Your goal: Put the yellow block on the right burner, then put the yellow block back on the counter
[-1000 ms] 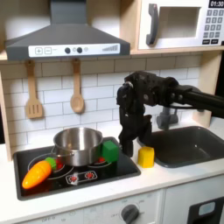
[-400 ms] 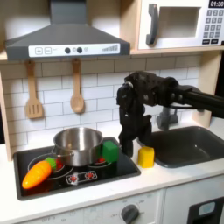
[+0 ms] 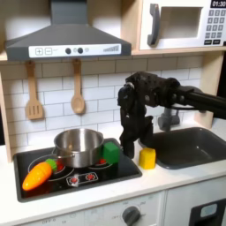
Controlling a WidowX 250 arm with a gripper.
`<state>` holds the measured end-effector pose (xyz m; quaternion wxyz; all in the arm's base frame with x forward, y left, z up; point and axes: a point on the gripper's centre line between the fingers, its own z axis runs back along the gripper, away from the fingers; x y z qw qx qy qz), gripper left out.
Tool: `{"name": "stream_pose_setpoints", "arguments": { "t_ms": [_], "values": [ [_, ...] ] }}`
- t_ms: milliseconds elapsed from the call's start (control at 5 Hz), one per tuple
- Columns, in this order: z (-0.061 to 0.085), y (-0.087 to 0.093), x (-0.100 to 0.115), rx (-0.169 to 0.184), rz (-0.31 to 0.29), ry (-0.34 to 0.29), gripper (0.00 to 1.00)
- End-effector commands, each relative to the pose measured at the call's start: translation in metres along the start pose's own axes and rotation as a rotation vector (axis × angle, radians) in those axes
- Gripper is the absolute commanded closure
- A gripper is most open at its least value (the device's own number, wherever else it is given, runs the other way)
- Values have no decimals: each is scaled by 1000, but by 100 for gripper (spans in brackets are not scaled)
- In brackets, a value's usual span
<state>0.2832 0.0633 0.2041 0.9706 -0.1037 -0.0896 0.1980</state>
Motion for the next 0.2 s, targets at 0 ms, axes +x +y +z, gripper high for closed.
{"name": "stream_pose_setpoints", "arguments": {
  "t_ms": [0],
  "values": [
    [0, 0, 0, 0, 0, 0, 0]
  ]
}}
